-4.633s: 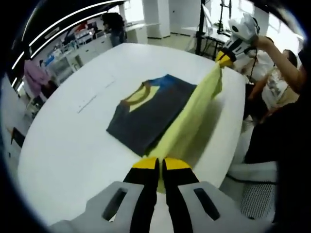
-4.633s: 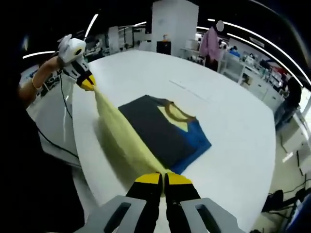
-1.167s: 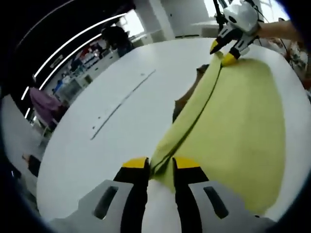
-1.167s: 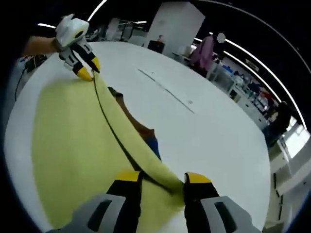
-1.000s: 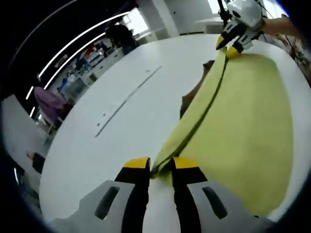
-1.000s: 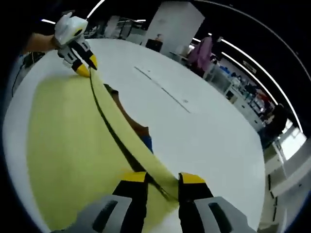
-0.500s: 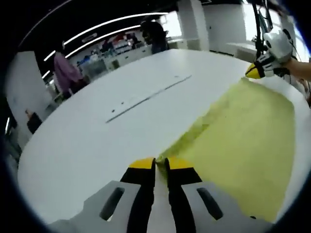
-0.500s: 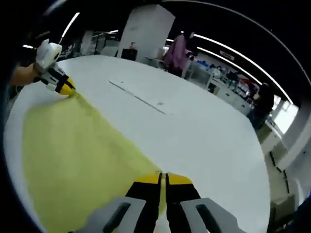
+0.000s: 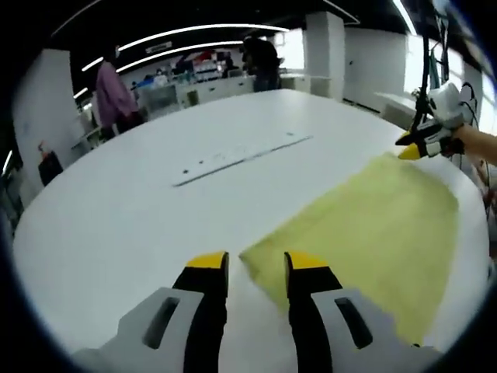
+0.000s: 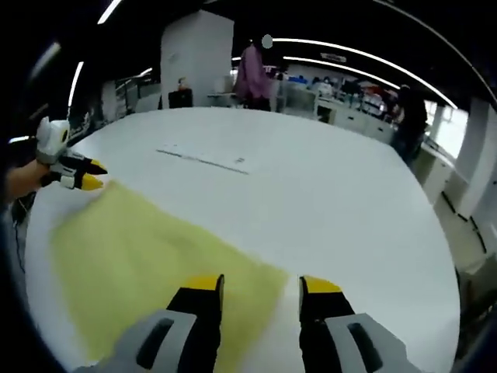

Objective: Fold the garment on the visible template until the final outline fits inside the template.

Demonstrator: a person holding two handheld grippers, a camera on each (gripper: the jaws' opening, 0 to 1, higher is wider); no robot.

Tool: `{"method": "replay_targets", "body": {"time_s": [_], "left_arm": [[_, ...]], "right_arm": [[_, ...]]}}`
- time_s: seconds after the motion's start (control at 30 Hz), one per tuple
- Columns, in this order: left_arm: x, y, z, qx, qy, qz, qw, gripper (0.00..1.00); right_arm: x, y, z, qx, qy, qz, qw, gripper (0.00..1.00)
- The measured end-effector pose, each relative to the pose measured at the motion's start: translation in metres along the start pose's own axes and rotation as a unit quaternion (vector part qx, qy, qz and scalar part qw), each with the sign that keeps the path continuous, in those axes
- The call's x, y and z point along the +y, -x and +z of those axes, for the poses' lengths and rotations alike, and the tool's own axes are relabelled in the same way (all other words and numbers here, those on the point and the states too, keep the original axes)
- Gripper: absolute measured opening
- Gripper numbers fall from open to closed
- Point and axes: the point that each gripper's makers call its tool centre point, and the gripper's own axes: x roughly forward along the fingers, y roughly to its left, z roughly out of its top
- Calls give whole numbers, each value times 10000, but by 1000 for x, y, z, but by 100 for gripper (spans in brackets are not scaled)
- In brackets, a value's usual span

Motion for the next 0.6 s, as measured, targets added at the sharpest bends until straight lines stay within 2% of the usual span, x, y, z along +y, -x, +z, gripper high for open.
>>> {"method": "replay_targets", "body": {"time_s": [0.13,0.27,0.6], "left_arm": [[-5,13,0,-65,15,-123,9999,34],[-14,27,1,-222,153,-339,9991,41],[-47,64,-18,-302,195,-974,9946,53]], "right_arm": [[10,13,0,57,-199,231,9995,46],[19,28,0,77,-173,406,9990,49],[41,59,-14,155,-201,798,9965,52]]}}
